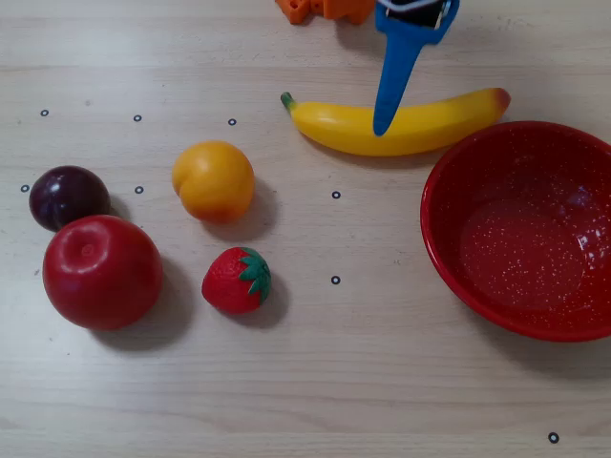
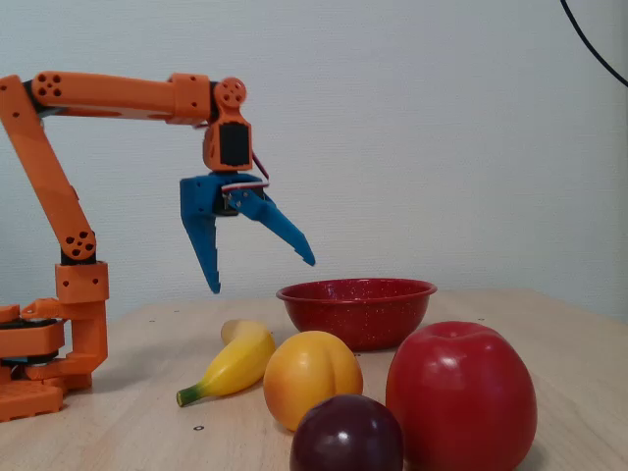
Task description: Put the banana in the red bowl.
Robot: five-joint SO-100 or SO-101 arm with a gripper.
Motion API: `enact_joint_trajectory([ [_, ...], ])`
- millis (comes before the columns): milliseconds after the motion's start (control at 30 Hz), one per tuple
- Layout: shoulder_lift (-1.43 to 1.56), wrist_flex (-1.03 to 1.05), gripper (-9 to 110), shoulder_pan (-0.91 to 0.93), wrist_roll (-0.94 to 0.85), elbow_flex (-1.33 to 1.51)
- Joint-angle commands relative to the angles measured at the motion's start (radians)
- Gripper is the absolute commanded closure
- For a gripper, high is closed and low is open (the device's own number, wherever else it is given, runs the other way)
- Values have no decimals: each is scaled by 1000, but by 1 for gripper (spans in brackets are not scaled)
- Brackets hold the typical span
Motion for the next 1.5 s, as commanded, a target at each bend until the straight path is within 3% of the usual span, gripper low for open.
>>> enact_joint_trajectory([
  [0, 2, 26, 46, 35, 3, -48],
  [800, -212, -133, 34, 107, 75, 74],
  [1467, -305, -239, 32, 100, 81, 109],
])
